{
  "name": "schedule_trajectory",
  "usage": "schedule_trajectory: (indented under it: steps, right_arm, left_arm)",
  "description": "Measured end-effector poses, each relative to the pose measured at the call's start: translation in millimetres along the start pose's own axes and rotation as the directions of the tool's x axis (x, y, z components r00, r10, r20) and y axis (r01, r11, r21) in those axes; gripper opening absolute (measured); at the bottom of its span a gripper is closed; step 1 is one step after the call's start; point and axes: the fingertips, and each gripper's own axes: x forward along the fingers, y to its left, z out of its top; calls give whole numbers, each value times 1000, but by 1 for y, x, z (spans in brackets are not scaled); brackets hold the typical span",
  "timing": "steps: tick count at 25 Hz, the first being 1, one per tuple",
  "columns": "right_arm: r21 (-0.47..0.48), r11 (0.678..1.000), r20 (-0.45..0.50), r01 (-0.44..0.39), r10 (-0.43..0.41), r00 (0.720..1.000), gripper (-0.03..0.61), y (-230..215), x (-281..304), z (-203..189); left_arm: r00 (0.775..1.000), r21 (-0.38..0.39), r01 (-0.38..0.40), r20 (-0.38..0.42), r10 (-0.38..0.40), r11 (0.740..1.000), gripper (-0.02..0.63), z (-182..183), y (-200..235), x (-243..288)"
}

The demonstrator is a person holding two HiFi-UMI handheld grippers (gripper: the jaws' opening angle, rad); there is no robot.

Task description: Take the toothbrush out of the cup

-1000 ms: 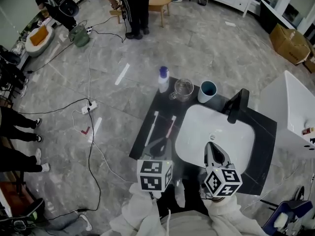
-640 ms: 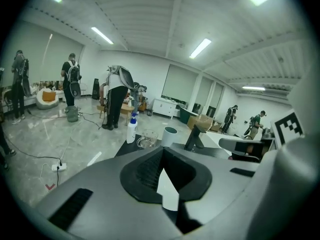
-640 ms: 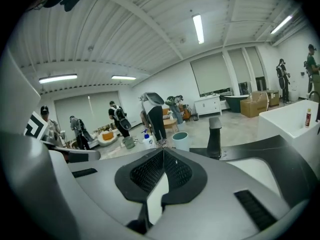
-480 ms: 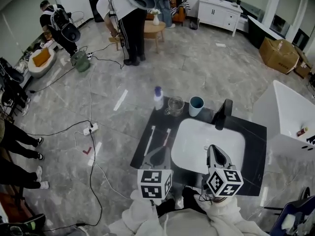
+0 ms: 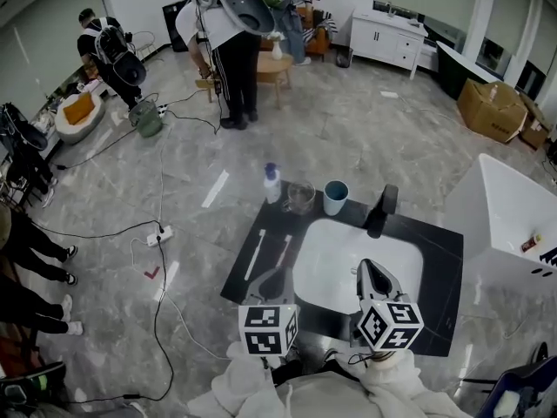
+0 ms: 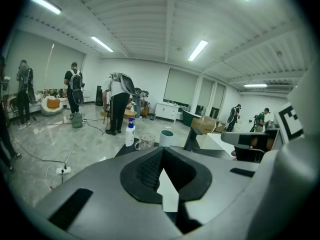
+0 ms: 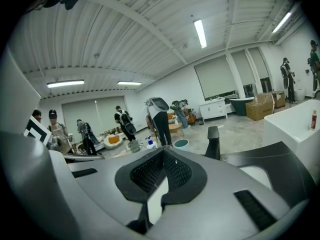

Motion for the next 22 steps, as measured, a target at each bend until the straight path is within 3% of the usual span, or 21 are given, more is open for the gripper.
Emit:
schedule_trajectory:
  steps: [4,10,18,22]
  right_arm:
    - [-2,1000,-13,-28,28,1000,21,-19,-12,-2]
    - [21,999,-40,-45,46,998,21,-51,-28,-7]
    - [8,992,-20,-127,127,992,21,-48,-40,1]
    - [-16,988,-25,-152,152,988,21,-42,-46,1]
  left_arm:
    - [999,-26,-31,2,32,999,9,-8,-24,2]
    - [998,-6,-61,11,61,998,9,-12,-61,1]
    - [992,17,-118,46,117,993,9,-9,-75,-12]
    - [989,-31,-136,58,137,990,9,-11,-74,-16]
